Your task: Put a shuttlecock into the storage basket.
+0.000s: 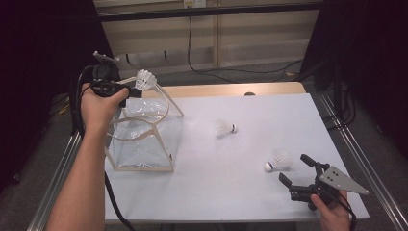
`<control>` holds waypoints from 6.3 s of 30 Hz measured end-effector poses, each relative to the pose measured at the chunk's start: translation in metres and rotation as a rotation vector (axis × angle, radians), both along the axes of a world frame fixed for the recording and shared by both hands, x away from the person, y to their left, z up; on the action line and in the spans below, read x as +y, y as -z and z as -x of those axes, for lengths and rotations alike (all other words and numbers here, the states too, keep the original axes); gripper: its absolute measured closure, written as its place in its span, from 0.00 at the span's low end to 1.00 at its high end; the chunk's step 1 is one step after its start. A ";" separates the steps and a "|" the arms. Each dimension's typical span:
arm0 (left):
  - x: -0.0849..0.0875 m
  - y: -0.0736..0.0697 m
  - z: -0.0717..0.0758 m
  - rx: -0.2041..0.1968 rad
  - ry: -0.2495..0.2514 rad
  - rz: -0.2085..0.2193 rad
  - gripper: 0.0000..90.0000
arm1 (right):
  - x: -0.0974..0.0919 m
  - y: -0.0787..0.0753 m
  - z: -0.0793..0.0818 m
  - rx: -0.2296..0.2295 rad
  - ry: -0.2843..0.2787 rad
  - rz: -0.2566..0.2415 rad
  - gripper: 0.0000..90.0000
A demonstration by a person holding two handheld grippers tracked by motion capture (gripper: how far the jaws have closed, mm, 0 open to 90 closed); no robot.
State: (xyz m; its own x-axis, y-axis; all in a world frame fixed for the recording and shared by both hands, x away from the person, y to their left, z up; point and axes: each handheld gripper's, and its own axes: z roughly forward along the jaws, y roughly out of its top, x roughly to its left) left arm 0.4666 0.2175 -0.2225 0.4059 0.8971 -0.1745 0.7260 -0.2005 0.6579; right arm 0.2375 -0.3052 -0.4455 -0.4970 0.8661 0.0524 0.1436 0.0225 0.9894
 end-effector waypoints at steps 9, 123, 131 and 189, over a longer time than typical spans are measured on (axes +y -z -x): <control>0.002 0.004 -0.001 0.006 -0.009 -0.008 0.73 | 0.000 0.000 0.000 0.000 0.000 0.000 0.01; 0.002 0.034 -0.008 0.058 -0.032 -0.014 0.58 | 0.000 0.000 0.000 0.003 0.001 0.000 0.01; -0.001 0.028 -0.006 0.044 -0.012 0.003 0.52 | 0.000 0.000 0.000 0.000 0.001 0.001 0.01; -0.074 0.000 0.029 0.018 0.349 0.047 0.24 | 0.000 0.000 0.001 -0.001 0.000 -0.001 0.01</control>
State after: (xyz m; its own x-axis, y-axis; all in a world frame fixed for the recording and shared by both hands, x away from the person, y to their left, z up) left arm 0.4374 0.1434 -0.2230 0.6830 0.6959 -0.2220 0.6305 -0.4083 0.6601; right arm 0.2369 -0.3057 -0.4451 -0.4969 0.8662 0.0527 0.1429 0.0218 0.9895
